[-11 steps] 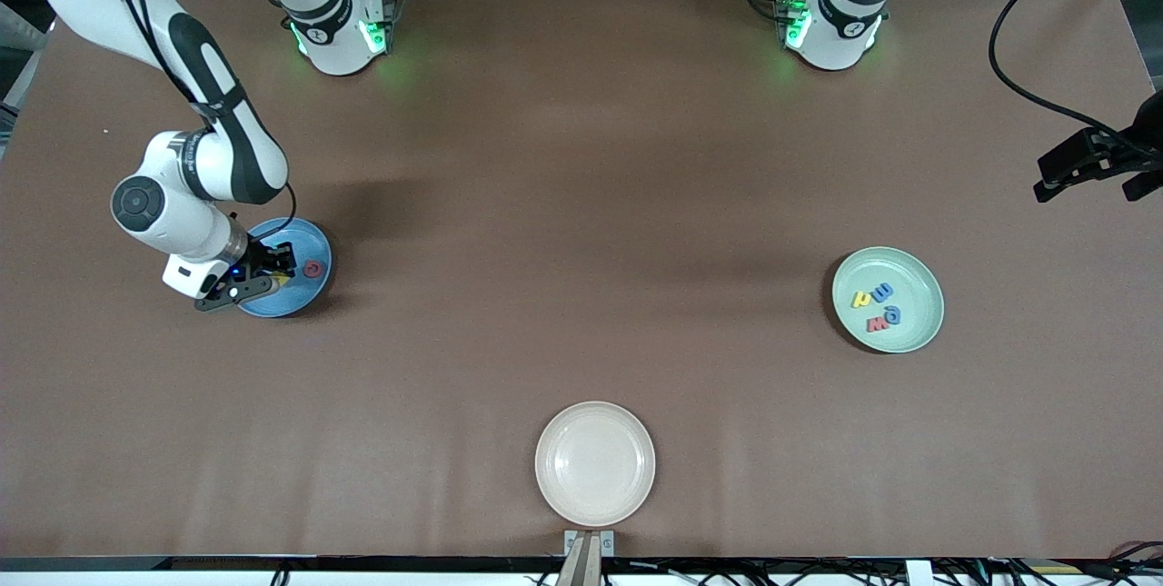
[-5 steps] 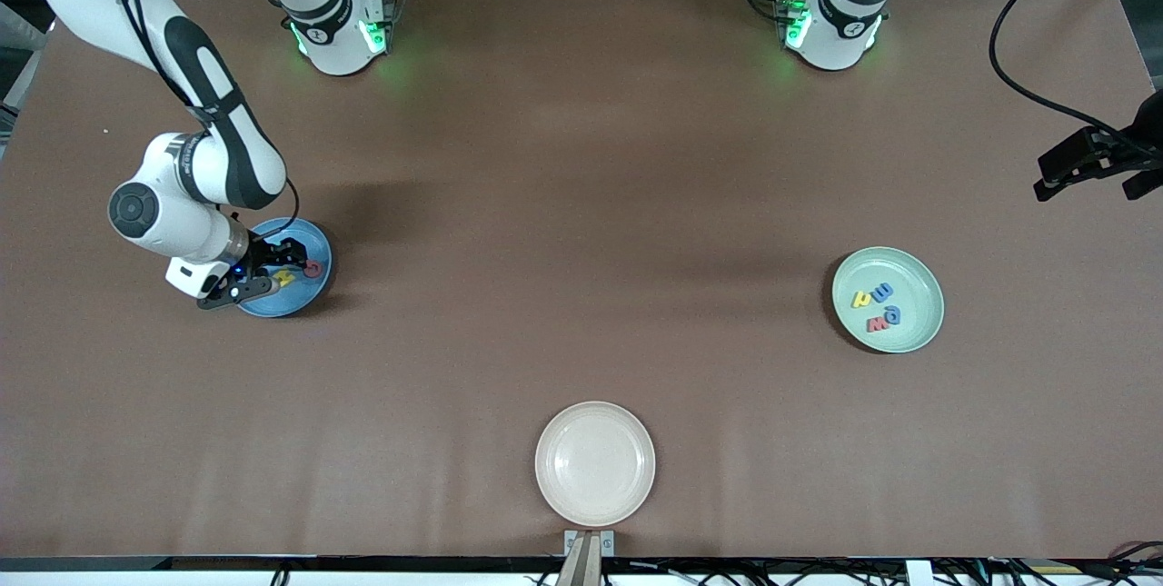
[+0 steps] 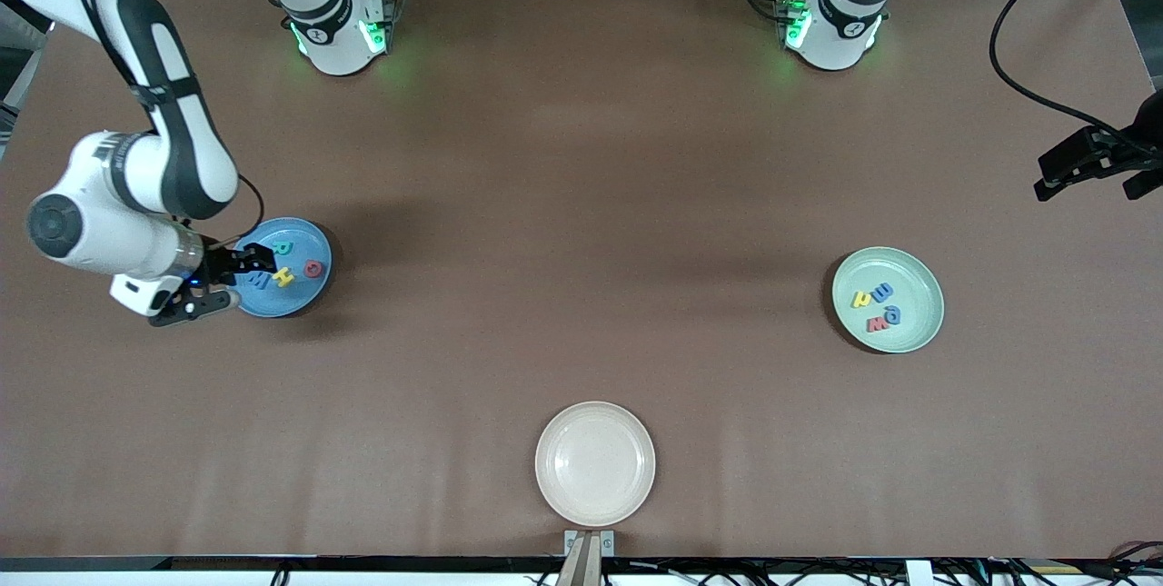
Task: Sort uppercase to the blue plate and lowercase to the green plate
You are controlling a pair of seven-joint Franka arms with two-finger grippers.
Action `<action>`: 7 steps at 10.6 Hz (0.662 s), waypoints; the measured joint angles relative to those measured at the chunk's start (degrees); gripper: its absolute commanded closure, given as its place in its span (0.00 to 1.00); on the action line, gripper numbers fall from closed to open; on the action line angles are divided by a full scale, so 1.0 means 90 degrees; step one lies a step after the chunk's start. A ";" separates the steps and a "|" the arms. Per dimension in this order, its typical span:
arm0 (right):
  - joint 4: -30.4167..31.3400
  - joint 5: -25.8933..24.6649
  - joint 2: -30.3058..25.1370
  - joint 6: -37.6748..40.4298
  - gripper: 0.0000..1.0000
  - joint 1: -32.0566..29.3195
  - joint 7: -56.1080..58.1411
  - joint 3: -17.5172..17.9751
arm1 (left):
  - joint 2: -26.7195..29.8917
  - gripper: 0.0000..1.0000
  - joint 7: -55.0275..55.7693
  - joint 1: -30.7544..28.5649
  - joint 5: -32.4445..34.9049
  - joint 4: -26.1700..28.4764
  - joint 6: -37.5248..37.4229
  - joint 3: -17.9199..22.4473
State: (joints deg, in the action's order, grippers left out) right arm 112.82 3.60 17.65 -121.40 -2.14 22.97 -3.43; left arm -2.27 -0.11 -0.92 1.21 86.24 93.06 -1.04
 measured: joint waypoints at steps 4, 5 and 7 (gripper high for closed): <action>-0.1221 -0.0050 -0.0607 0.1479 0.18 0.0181 0.0013 -0.0329 | 0.0000 0.00 0.0000 0.0000 0.0000 -0.0008 -0.0085 0.0001; -0.1572 -0.0050 -0.0805 0.1942 0.14 0.0299 0.0008 -0.0474 | 0.0001 0.00 0.0000 0.0000 0.0000 -0.0011 -0.0098 0.0002; -0.2116 -0.0051 -0.1222 0.2676 0.14 0.0393 -0.0021 -0.0606 | 0.0001 0.00 0.0000 -0.0019 0.0000 -0.0019 -0.0123 0.0020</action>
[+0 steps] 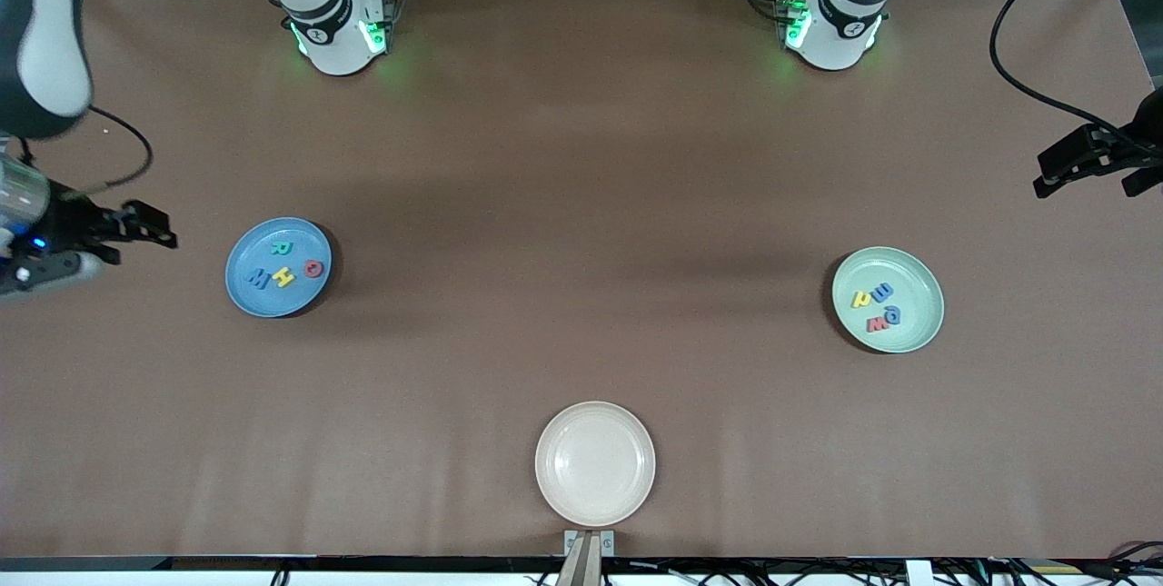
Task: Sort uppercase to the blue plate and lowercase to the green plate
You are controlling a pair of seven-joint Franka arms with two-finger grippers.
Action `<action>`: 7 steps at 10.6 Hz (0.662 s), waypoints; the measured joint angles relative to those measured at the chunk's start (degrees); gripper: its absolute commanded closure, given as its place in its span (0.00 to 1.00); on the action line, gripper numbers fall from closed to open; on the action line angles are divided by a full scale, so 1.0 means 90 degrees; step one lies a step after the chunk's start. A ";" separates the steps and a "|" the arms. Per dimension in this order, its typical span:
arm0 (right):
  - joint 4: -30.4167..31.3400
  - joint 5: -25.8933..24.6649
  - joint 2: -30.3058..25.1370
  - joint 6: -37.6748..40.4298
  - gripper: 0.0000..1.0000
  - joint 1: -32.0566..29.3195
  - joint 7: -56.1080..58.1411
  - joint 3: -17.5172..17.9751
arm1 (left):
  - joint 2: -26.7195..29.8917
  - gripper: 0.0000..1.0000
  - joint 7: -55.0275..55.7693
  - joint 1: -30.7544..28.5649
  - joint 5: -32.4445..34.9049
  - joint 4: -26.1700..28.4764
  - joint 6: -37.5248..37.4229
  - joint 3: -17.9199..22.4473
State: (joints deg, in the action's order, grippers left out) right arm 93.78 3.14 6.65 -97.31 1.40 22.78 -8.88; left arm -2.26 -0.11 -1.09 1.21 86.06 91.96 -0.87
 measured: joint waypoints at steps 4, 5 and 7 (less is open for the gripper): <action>-0.0965 0.0004 -0.0140 0.0526 0.14 -0.0002 -0.0103 -0.0097 | 0.0000 0.00 0.0000 -0.0051 0.0000 -0.0008 -0.0124 0.0000; -0.1029 0.0005 -0.0140 0.0526 0.14 -0.0002 -0.0245 -0.0102 | 0.0000 0.00 -0.0001 -0.0044 0.0000 -0.0008 -0.0130 -0.0021; -0.1119 0.0005 -0.0141 0.0525 0.14 -0.0004 -0.0542 -0.0162 | -0.0001 0.00 -0.0001 0.0002 -0.0009 -0.0008 -0.0136 -0.0090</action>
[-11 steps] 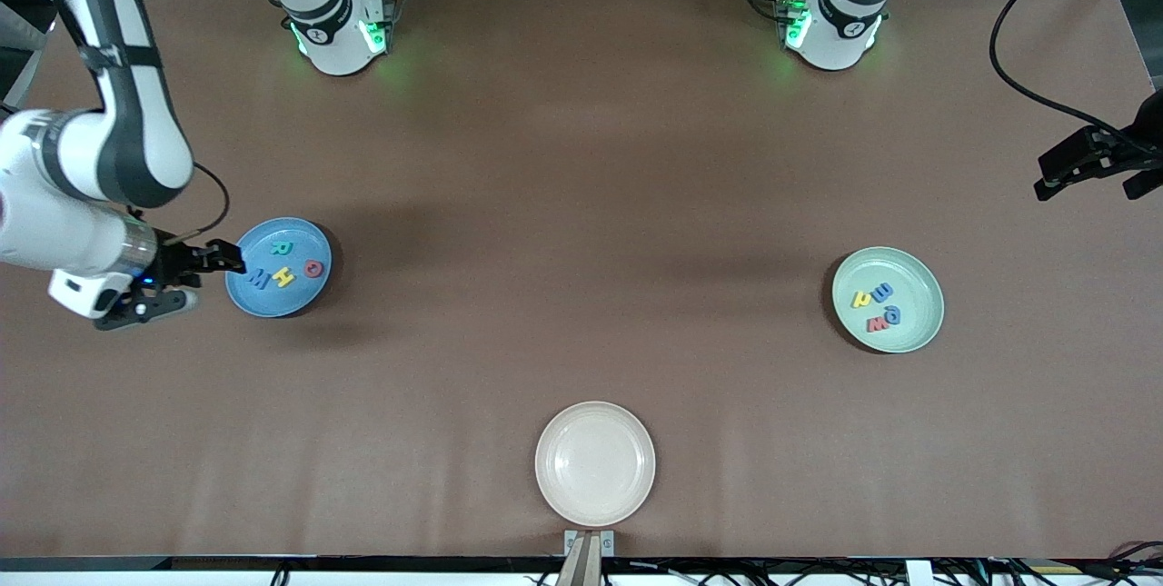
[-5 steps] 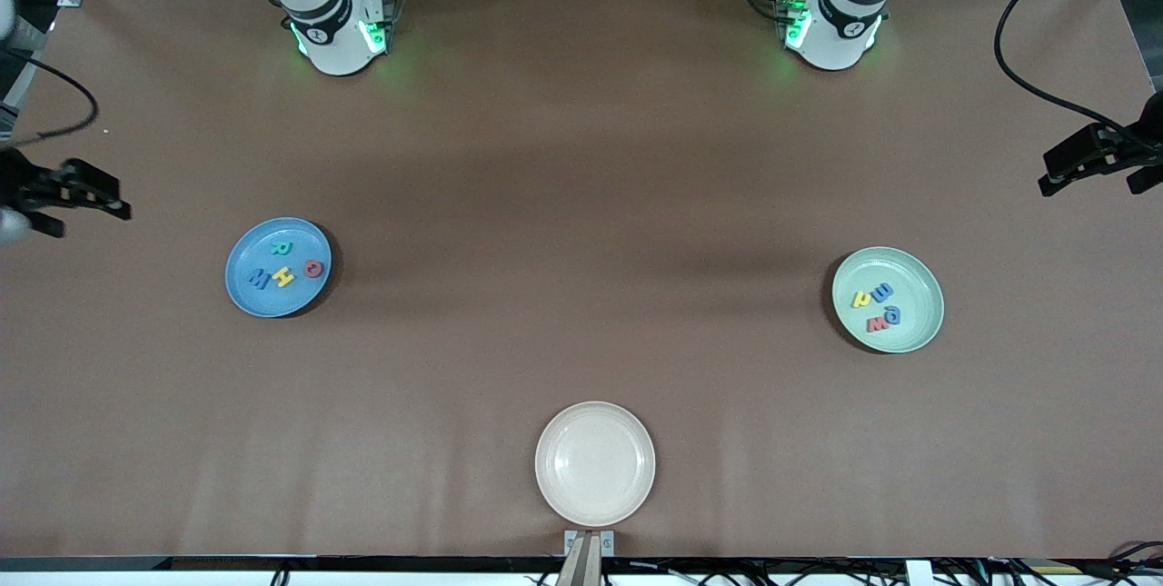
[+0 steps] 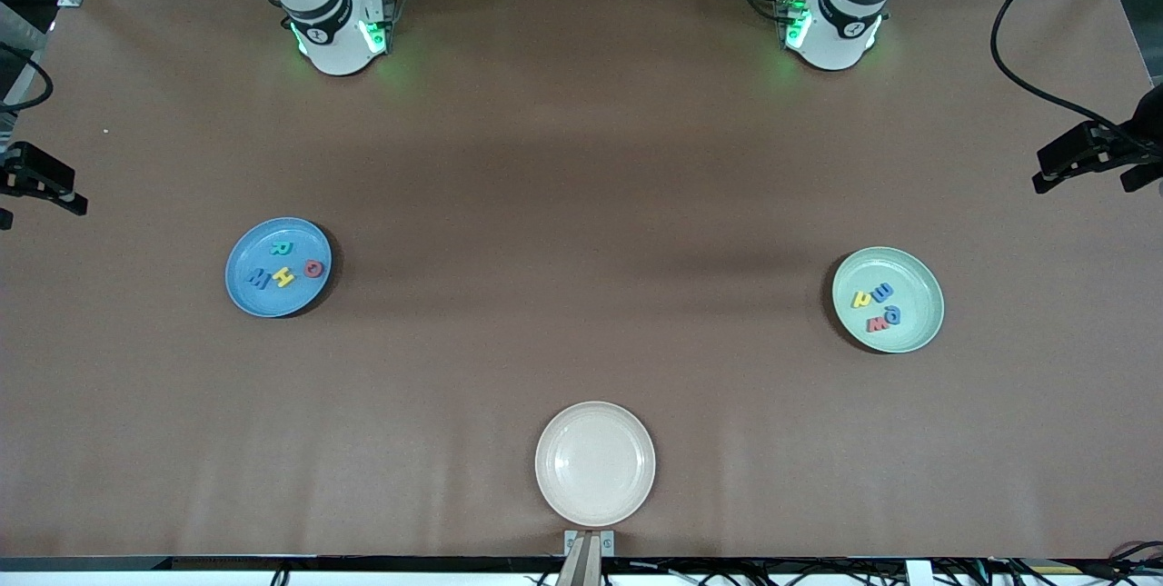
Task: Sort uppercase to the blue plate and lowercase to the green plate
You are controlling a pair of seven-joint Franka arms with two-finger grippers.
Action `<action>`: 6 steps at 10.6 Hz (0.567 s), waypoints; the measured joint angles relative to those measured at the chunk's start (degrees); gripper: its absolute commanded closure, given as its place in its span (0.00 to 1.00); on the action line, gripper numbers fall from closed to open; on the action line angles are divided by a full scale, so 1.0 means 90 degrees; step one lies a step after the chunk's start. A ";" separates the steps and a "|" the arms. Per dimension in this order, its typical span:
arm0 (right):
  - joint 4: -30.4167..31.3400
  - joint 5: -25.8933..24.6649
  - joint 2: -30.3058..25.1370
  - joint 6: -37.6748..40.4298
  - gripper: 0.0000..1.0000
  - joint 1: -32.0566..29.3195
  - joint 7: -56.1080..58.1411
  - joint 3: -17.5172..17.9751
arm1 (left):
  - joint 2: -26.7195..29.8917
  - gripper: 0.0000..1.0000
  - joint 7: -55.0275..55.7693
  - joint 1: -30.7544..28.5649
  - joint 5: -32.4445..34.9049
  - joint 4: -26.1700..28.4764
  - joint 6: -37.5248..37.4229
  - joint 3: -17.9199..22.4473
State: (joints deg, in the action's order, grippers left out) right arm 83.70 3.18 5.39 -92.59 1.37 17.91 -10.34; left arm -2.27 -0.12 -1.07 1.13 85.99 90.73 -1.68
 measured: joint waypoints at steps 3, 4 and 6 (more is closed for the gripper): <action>-0.0178 0.0006 -0.0123 0.0253 0.12 0.0078 -0.0598 -0.0007 | -0.0020 0.00 0.0037 0.0074 -0.0005 0.0001 -0.0009 -0.0191; -0.0199 0.0005 -0.0156 0.0280 0.11 0.0176 -0.0748 0.0012 | -0.0035 0.00 0.0109 0.0138 -0.0005 0.0001 -0.0010 -0.0236; -0.0227 0.0004 -0.0166 0.0280 0.10 0.0265 -0.0860 0.0023 | -0.0049 0.00 0.0155 0.0194 -0.0005 0.0001 -0.0011 -0.0286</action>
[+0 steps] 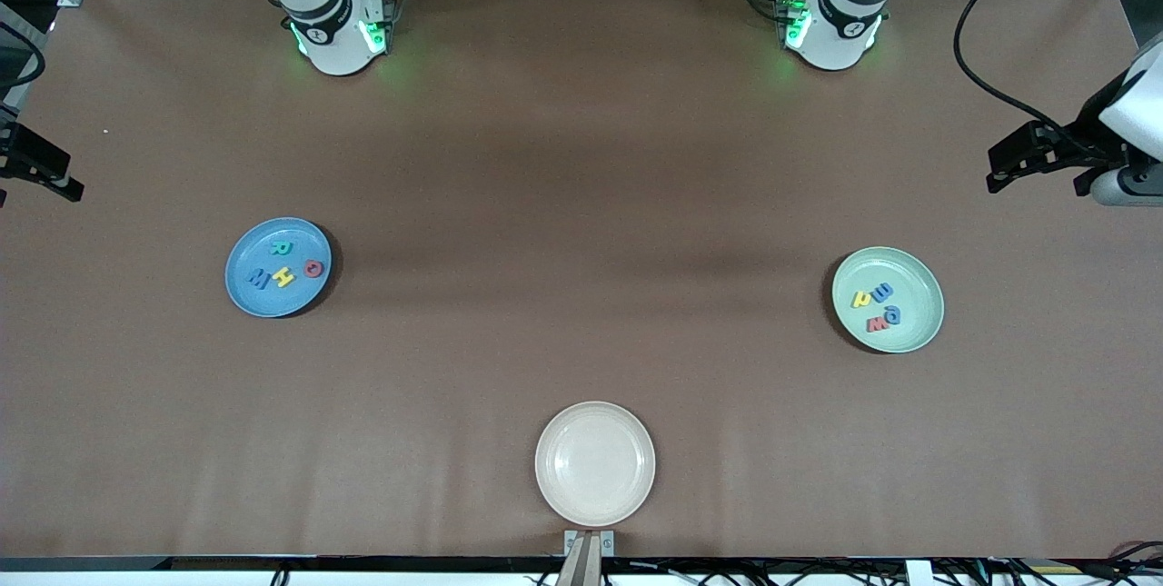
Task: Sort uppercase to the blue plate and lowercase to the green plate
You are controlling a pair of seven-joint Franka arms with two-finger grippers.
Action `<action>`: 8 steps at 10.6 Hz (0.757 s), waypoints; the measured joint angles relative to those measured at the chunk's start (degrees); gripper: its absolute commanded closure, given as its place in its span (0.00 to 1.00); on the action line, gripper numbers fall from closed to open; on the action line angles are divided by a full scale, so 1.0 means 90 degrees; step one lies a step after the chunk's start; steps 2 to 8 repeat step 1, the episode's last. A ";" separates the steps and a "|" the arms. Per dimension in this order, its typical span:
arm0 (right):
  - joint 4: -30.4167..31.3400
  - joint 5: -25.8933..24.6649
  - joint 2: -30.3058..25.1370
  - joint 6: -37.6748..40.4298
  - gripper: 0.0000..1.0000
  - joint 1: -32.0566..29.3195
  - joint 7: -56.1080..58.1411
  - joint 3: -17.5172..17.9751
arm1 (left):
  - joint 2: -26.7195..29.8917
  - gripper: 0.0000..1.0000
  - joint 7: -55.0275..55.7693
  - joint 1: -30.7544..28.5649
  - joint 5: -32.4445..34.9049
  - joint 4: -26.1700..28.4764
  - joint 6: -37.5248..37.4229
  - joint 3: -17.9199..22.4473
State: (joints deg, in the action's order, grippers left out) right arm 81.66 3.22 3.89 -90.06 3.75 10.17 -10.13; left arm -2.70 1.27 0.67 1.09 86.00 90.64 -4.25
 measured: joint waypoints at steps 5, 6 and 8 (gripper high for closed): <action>-0.0017 -0.0001 -0.0002 -0.0005 0.10 0.0000 -0.0002 -0.0001 | 0.0000 0.00 0.0000 -0.0001 0.0000 0.0000 0.0000 -0.0001; -0.0017 -0.0001 -0.0002 -0.0005 0.10 0.0000 -0.0002 -0.0001 | 0.0000 0.00 0.0000 -0.0001 0.0000 0.0000 0.0000 -0.0001; -0.0017 -0.0001 -0.0002 -0.0005 0.10 0.0000 -0.0002 -0.0001 | 0.0000 0.00 0.0000 -0.0001 0.0000 0.0000 0.0000 -0.0001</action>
